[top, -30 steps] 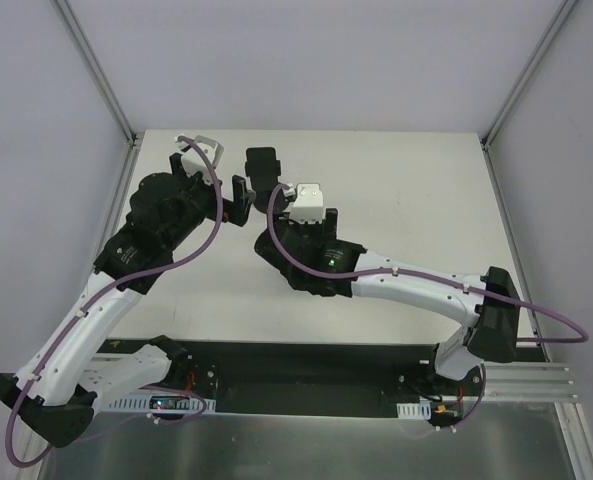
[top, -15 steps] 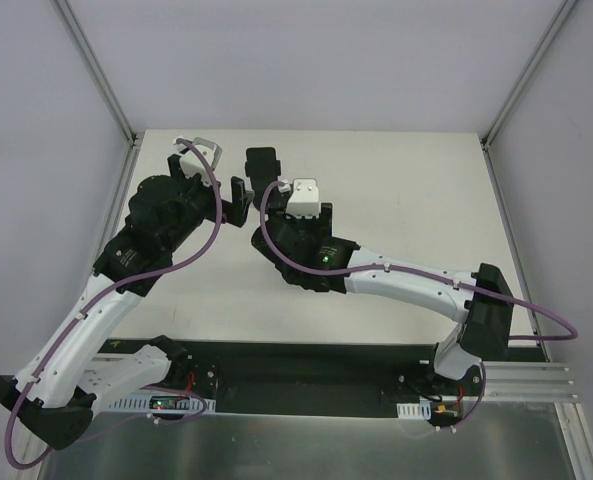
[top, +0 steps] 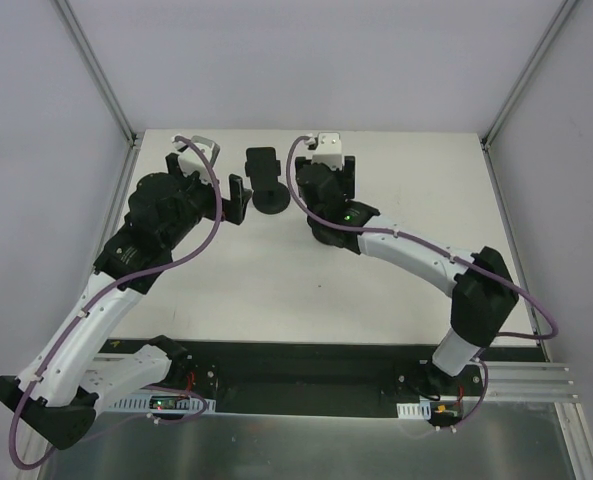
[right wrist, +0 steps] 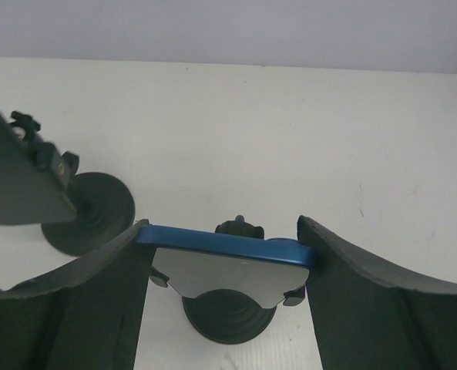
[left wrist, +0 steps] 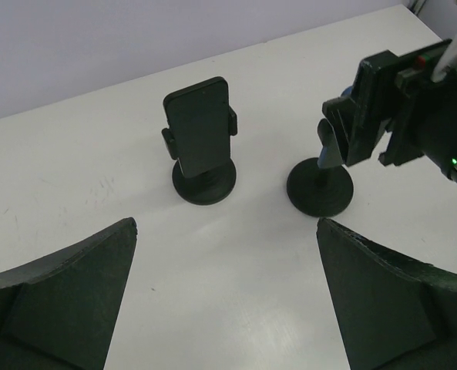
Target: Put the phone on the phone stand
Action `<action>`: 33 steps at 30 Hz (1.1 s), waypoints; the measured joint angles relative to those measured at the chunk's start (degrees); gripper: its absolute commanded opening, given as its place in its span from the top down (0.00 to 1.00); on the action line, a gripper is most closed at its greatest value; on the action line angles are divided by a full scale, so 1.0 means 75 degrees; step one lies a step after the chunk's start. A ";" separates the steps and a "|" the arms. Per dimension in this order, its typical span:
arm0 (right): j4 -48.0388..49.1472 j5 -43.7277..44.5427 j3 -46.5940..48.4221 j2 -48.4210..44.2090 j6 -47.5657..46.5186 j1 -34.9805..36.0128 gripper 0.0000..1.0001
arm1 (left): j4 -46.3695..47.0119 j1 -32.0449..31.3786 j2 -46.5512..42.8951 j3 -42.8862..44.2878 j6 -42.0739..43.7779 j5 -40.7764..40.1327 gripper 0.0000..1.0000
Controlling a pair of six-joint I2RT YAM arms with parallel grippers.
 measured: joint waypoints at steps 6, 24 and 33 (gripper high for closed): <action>0.0726 -0.0694 0.0650 0.0848 -0.0498 -0.0752 0.99 | 0.0006 0.0262 0.0003 -0.0006 -0.0041 0.0178 0.02; 0.1950 -0.2087 0.0976 0.1512 -0.0912 -0.1466 0.74 | 0.0207 0.1480 0.0408 -0.0087 -0.0851 0.1798 0.07; 0.2069 -0.2500 0.0813 0.1335 -0.0979 -0.1507 0.03 | 0.0350 0.1638 0.0548 -0.0175 -0.1043 0.2229 0.05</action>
